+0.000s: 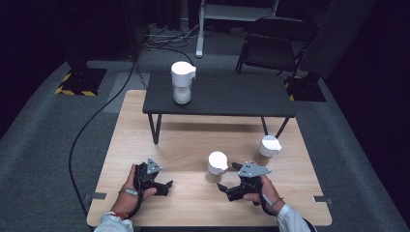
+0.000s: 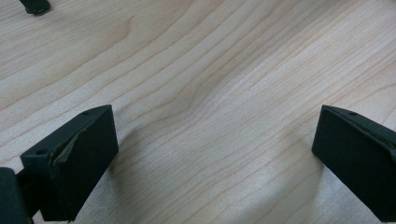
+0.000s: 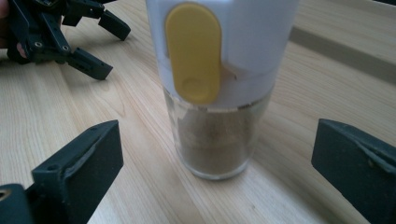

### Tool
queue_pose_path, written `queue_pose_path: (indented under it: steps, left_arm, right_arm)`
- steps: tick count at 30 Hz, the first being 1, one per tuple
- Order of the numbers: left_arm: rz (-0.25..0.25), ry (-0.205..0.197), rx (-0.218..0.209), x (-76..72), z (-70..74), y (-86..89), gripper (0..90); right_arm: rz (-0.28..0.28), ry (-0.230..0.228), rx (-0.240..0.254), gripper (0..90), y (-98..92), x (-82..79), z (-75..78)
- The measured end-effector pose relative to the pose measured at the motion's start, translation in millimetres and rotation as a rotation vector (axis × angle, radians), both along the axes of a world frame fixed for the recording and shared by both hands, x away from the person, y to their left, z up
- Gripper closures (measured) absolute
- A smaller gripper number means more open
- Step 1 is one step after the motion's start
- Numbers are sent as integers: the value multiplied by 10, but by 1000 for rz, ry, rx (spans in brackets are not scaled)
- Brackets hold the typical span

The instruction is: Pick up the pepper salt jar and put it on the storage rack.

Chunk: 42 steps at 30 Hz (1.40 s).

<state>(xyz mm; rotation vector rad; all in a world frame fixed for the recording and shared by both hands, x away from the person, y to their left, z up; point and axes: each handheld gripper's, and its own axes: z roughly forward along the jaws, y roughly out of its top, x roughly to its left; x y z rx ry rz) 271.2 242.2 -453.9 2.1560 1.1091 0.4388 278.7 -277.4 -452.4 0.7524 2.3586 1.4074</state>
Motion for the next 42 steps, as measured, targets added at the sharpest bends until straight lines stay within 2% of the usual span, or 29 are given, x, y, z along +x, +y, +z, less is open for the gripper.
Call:
queue_pose_path:
  steps: [8,16,23,27,30,31,32,42]
  left_arm:
    - [0,0,0,0,0,0,0]
    - [0,0,0,0,0,0,1]
    - [-2,-1,0,2,-1,2,1]
    - [-2,-1,0,2,-1,2,1]
    - [-1,0,0,2,0,2,1]
    - [-2,0,0,2,0,2,0]
    - [-2,-1,0,2,-1,2,1]
    - [-2,0,0,3,-1,3,1]
  right_arm:
    - [5,16,6,17,118,87,-36]
    - [-19,48,65,27,163,158,-95]
    - [-53,48,103,54,233,155,-154]
    - [-82,31,146,118,269,118,-185]
    - [-92,21,155,172,304,95,-196]
    - [-102,14,158,225,316,76,-208]
    - [-107,13,161,241,325,67,-213]
    - [-125,-52,118,291,380,-18,-184]
